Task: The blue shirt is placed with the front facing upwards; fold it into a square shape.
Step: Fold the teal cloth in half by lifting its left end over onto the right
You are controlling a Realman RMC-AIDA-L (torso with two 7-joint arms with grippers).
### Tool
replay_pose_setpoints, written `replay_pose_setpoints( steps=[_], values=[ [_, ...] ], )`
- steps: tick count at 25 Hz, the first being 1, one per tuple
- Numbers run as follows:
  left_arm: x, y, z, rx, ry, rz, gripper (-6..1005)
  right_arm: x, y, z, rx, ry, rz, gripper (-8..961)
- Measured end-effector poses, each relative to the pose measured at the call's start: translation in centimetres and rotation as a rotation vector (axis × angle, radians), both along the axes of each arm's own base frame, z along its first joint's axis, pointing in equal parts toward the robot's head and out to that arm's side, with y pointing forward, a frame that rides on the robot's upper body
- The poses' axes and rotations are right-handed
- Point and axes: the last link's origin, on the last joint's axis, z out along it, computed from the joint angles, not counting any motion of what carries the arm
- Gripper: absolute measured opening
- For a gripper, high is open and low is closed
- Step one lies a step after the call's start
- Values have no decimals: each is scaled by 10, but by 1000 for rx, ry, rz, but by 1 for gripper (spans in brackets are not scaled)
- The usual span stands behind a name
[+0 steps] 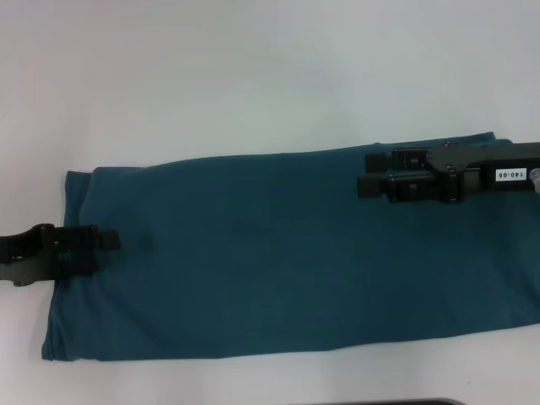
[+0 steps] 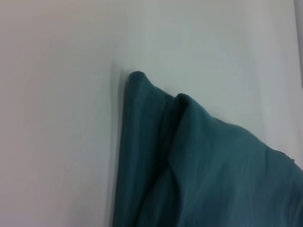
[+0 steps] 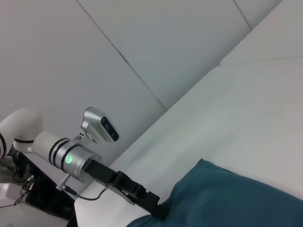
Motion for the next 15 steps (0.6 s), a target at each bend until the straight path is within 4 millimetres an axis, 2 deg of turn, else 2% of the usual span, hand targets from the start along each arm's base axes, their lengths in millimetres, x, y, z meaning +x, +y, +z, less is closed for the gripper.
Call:
replay_pose_setpoints(
  steps=[8,15],
  values=[
    [6,1,9,10,-41,-29,751,2,0,0,1,-2,-19,808],
    [3,3,20,46,-23,-13,751,3,0,0,3,-5,-24,808]
  ],
)
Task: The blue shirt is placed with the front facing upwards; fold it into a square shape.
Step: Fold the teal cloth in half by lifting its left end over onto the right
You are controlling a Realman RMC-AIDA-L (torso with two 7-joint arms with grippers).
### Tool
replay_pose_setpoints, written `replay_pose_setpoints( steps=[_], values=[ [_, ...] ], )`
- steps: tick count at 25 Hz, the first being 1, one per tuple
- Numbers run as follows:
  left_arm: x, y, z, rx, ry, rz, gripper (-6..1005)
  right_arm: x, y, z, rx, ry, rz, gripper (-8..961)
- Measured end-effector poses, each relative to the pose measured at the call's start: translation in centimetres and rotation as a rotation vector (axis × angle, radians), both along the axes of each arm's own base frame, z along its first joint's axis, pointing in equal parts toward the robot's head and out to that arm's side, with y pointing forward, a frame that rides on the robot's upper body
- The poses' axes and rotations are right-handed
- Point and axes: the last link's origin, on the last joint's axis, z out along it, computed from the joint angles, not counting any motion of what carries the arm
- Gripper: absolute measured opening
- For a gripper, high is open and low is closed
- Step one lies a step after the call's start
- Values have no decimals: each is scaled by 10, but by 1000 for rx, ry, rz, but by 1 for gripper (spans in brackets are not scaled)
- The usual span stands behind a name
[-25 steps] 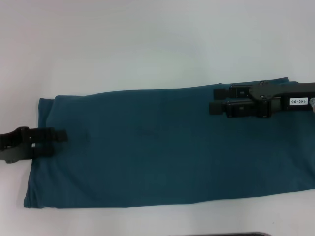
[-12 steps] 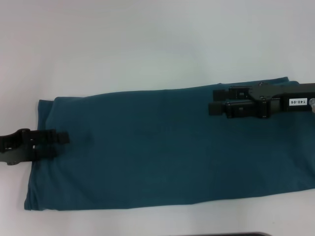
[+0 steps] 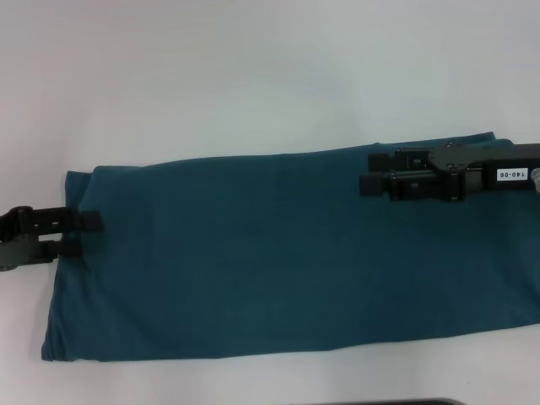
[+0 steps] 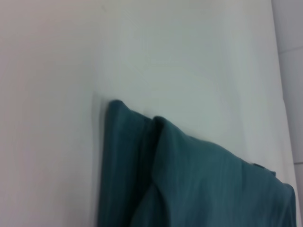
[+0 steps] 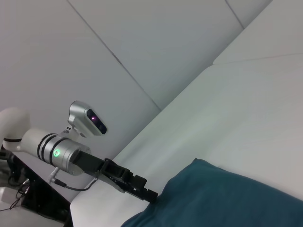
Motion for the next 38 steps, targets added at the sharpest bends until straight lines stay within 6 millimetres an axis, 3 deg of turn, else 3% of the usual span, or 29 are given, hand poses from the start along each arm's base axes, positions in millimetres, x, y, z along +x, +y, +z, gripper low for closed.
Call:
replay_pose_setpoints(
  steps=[29,38],
  values=[
    [-7,4,-13,-37,78,34,751,-2,2,-1,-12,-5,-2,807],
    [-4,2,1,-8,59,13,751,-2,2,-1,-16,-3,-13,807]
  ],
)
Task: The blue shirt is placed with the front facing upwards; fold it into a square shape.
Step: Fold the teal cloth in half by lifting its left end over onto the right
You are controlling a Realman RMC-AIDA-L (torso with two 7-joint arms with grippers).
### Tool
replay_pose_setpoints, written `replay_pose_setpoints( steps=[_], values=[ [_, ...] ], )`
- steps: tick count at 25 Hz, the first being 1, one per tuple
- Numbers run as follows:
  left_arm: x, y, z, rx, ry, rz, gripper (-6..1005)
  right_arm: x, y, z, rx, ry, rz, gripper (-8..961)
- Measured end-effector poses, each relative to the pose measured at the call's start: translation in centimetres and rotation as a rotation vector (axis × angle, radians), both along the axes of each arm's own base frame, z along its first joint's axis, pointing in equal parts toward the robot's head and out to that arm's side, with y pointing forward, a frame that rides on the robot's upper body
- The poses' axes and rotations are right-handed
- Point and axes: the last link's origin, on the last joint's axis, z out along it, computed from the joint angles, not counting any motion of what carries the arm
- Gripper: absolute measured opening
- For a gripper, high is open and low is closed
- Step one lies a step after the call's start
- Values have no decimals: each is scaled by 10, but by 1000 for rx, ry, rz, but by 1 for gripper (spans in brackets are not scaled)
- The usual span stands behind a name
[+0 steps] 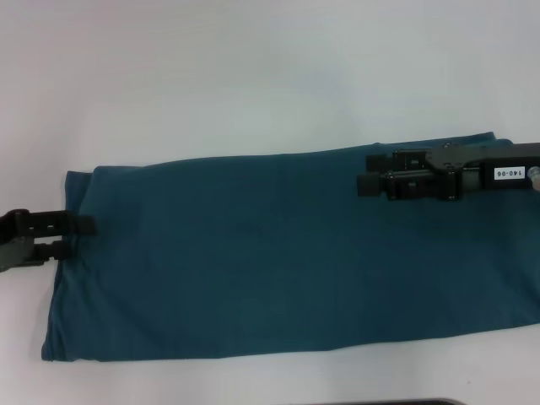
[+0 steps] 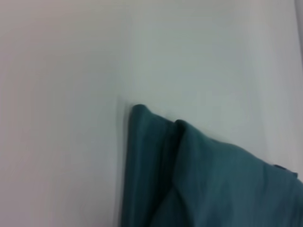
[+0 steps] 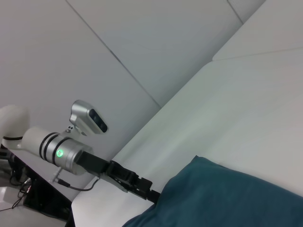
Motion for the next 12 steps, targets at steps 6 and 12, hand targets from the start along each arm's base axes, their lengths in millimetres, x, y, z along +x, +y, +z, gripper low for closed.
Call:
replay_pose_setpoints(
  steps=[6,12],
  values=[
    [4,-1,9,23,-22,-19,751,-1,0,0,-2,-1,2,808],
    [10,-2,1,-4,-52,-40,751,0,0,0,2,0,-3,808]
  ],
)
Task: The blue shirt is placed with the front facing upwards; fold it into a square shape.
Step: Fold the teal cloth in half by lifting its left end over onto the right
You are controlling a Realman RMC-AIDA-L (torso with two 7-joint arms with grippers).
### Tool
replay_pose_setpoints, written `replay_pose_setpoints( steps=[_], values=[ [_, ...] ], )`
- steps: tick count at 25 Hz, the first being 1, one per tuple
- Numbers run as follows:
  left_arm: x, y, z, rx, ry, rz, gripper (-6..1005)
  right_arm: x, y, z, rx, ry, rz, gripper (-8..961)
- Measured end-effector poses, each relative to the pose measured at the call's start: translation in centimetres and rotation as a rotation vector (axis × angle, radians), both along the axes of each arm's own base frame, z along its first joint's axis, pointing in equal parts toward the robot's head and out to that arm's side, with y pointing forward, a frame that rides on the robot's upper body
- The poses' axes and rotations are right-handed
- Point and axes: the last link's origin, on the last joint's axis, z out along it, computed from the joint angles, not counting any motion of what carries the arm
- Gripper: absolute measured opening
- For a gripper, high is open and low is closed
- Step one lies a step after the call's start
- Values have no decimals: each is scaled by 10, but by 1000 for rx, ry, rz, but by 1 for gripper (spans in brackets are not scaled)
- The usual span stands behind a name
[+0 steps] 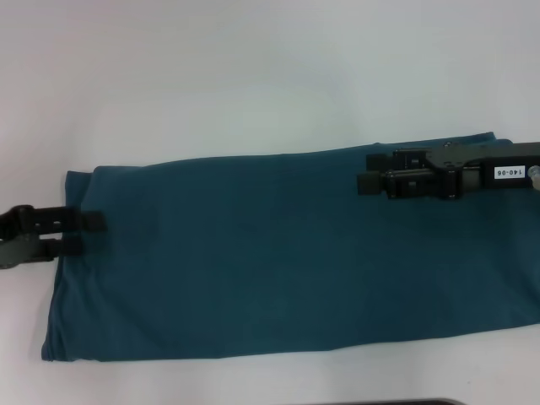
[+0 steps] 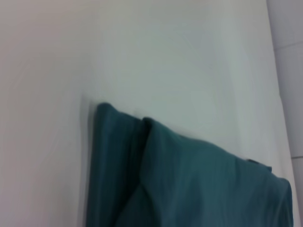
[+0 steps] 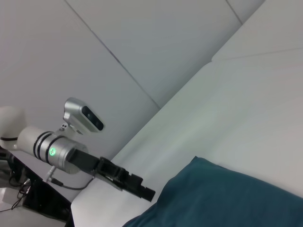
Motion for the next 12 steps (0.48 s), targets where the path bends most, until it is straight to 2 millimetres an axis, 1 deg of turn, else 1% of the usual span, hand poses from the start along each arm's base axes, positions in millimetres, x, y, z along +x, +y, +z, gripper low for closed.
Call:
replay_pose_setpoints(
  steps=[5,12],
  values=[
    [0,1,-7,-9,8,3,750,1,-1,0,2,0,-4,808],
    [-5,3,-15,-5,38,39,750,2,-1,0,1,-4,-5,808]
  ],
)
